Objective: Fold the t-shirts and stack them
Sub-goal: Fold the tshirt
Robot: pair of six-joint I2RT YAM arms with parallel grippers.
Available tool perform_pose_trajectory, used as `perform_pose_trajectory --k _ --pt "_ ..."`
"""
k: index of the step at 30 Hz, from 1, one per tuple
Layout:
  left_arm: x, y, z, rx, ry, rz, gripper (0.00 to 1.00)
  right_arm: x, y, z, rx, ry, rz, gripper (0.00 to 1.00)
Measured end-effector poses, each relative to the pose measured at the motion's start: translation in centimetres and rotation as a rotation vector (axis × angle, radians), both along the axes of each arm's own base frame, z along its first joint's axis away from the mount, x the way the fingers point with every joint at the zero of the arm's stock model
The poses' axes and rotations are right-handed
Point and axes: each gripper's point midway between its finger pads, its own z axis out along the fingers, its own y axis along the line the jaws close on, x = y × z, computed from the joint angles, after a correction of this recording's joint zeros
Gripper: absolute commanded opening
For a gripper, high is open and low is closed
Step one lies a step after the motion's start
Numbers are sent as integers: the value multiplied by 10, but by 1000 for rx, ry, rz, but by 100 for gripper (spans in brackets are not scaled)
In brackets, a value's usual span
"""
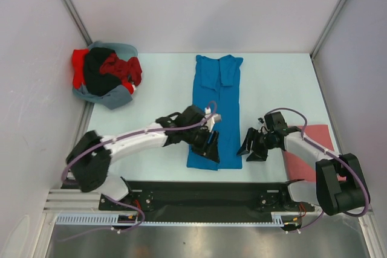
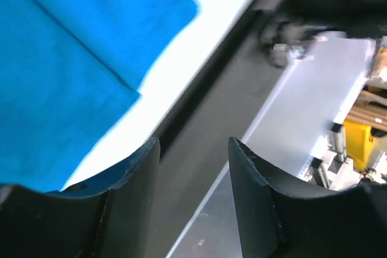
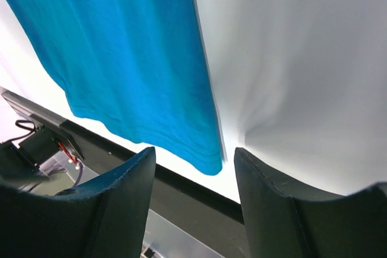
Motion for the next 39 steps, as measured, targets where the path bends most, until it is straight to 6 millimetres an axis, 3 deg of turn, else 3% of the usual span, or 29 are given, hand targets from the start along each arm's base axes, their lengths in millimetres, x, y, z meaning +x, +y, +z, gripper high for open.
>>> perform_pose_trajectory --k 3,5,7,9,12,15,27,31,34,38,39 --pt "7 17 37 -84 -82 30 53 -7 1 -2 7 14 10 59" --pt "19 41 38 -87 -95 102 53 -12 2 -5 10 28 16 58" --pt "30 68 19 -49 -73 180 53 -16 2 -7 13 41 20 54" --pt "38 97 -13 19 -10 270 49 -20 3 -9 15 50 22 45" --pt "32 123 -54 116 103 334 47 -23 4 -12 19 60 21 45" --pt "29 125 -68 140 145 330 48 -25 4 -15 18 65 23 47" --pt "39 107 -73 64 167 338 41 -25 13 -17 83 61 20 43" --pt "35 101 -75 31 194 333 34 -26 13 -19 83 59 17 33" --pt "29 98 -78 22 209 327 23 -28 12 -22 79 61 17 22" --pt "21 97 -82 24 233 315 0 -30 9 -25 60 75 0 0" --pt "19 95 -81 19 238 311 0 -31 8 -25 54 77 -4 0"
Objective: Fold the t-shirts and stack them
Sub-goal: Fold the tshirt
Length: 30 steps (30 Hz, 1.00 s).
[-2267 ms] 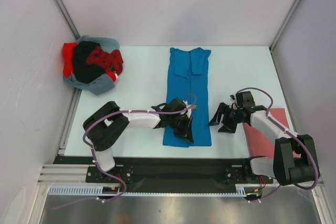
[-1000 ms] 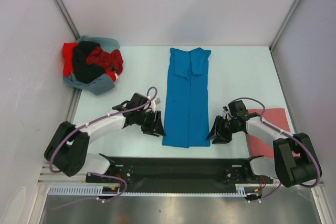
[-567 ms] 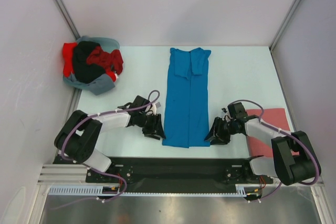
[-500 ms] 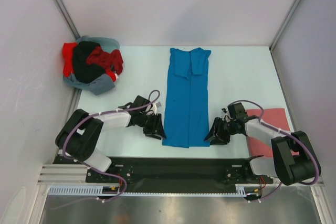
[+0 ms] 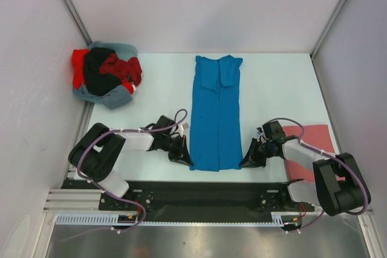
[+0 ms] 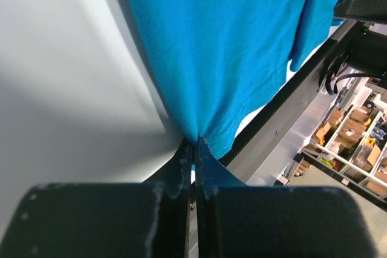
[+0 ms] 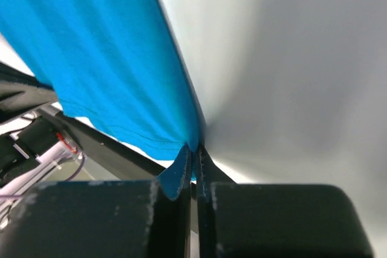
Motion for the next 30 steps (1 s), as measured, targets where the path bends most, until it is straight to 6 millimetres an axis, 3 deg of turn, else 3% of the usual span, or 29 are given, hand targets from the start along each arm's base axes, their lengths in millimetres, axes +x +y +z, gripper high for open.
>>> perform_pose_trajectory --k 11,20,22,25,30 --pt "-23 -1 3 2 21 -23 0 -19 -12 13 -65 30 -56 0" --pt "-36 -1 20 18 52 -44 0 -37 -14 25 -75 75 -49 0" --pt "-27 -5 31 16 44 -41 0 -30 -13 33 -78 70 -48 0" --pt "0 -15 53 -16 3 -10 0 -1 -8 51 -79 44 -43 0" --pt "93 -30 89 -81 -87 105 0 82 -5 75 -76 -29 -81 0"
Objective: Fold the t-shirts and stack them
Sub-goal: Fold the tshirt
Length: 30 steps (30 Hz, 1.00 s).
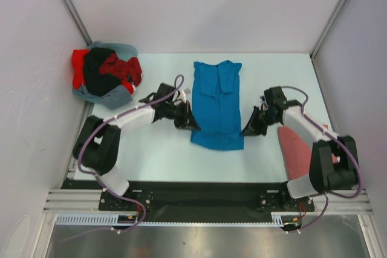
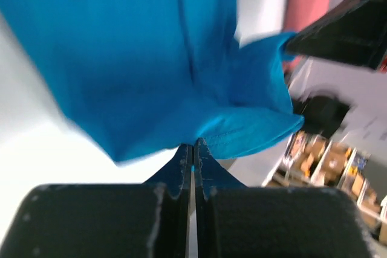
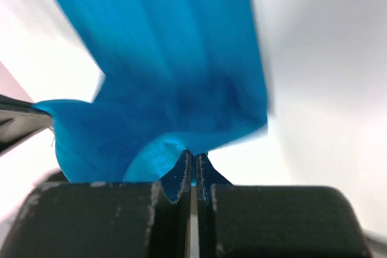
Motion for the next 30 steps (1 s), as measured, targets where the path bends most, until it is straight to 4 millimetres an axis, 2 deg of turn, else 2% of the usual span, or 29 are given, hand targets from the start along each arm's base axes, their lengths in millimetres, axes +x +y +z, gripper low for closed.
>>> perform_pose_trajectory --k 3,7,10,13,17,23,26,30 --pt "52 -9 9 -31 -30 41 0 57 -1 11 9 -47 -19 0" --pt "112 -14 8 -48 -47 90 0 119 -5 7 19 -70 -37 0" --pt "143 -11 6 -50 -47 122 0 154 -7 -2 37 -71 -46 0" --pt "164 -4 4 -49 -45 152 0 179 -10 -10 45 -60 -56 0" --pt "176 7 -3 -52 -25 175 0 196 -9 -15 51 -58 -57 0" --pt "185 19 -28 -37 25 196 0 212 -7 -15 63 -62 -54 0" --pt "186 20 -37 -31 42 198 0 214 -8 -19 64 -56 -55 0" --pt "190 17 -39 -40 49 189 0 215 -13 -26 65 -34 -65 0"
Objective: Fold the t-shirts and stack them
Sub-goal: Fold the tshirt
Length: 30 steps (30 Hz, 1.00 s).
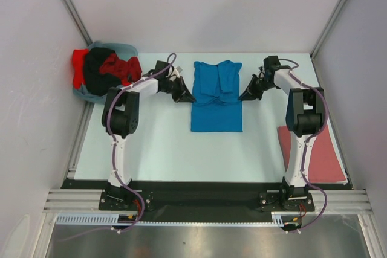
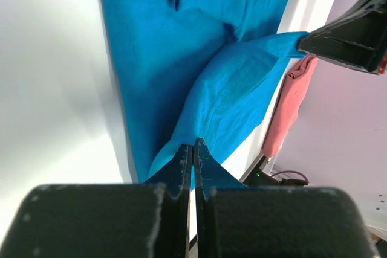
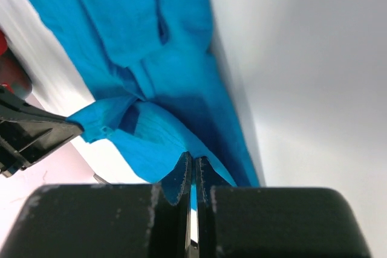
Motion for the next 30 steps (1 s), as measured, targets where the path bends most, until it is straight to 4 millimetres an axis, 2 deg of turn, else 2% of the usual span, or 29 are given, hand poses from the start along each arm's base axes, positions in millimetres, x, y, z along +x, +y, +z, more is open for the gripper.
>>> perform_pose_trajectory --k 4,12,15,16,17,18,20,21,24,28,30 --pt "6 -1 -1 -2 -10 -1 1 5 -5 -9 0 12 0 0" --pt "11 0 -10 2 2 4 6 22 -3 -16 31 8 15 1" --pt "12 2 -10 4 5 7 14 31 -3 -17 39 -1 22 4" --pt "13 2 -9 4 3 7 23 34 -3 -17 41 -3 23 11" --pt "15 2 -7 5 -4 7 25 37 -3 -17 42 -9 24 14" --pt "17 3 -6 7 -9 9 30 38 -4 -18 42 -10 24 23" --pt "21 6 -4 16 -28 11 32 38 -7 -18 39 -6 20 33" --pt "23 7 -3 25 -33 15 34 38 -9 -18 35 -4 19 42" --pt "28 17 -4 67 -60 18 37 35 -21 -19 -26 4 27 55" --pt "26 35 0 152 -99 12 38 23 -33 -12 -162 -6 49 56" --pt "20 41 9 174 -124 4 37 9 -26 2 -236 -33 82 54"
